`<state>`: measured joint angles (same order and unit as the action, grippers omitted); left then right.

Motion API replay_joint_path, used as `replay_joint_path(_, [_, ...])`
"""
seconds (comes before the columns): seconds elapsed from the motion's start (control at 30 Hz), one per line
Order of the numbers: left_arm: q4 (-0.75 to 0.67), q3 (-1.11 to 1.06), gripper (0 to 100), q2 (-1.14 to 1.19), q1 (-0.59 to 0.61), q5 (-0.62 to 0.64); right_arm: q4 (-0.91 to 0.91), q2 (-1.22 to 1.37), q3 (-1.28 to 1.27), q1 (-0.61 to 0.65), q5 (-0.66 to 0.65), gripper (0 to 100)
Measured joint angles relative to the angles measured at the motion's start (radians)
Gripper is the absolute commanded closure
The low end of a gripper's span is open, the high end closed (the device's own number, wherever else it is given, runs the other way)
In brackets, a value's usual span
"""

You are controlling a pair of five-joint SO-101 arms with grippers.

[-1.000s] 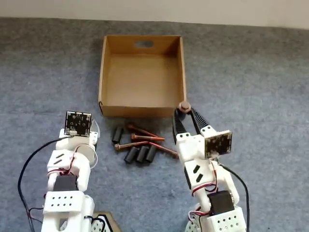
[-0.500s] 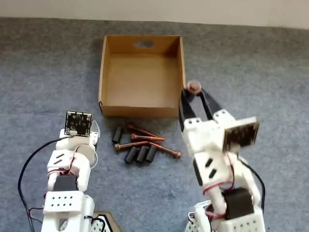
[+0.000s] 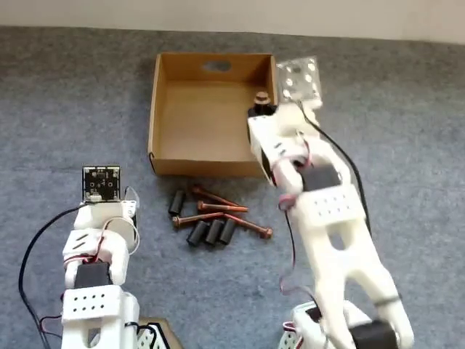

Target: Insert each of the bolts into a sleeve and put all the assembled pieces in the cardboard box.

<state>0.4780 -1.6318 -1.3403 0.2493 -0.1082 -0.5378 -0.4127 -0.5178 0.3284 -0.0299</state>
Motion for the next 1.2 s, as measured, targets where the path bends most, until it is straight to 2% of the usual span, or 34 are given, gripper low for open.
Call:
replay_joint_path(0.2, [0.0, 0.0, 86, 0.0, 0.011, 0.0, -0.055, 0.249, 0.149, 0.0, 0.0, 99.2])
replay_joint_path(0.4, [0.0, 0.0, 86, 0.0, 0.015, 0.0, -0.184, 0.44, 0.416, 0.0, 0.0, 99.2])
replay_joint_path(0.63, [0.0, 0.0, 86, 0.0, 0.015, 0.0, -0.397, 0.707, 0.764, 0.0, 0.0, 99.2])
replay_joint_path(1.0, [0.0, 0.0, 86, 0.0, 0.017, -0.006, -0.801, 1.172, 1.484, -0.002, 0.0, 99.2])
replay_joint_path(1.2, [0.0, 0.0, 86, 0.0, 0.017, -0.034, -0.91, 1.37, 1.734, -0.002, 0.0, 99.2])
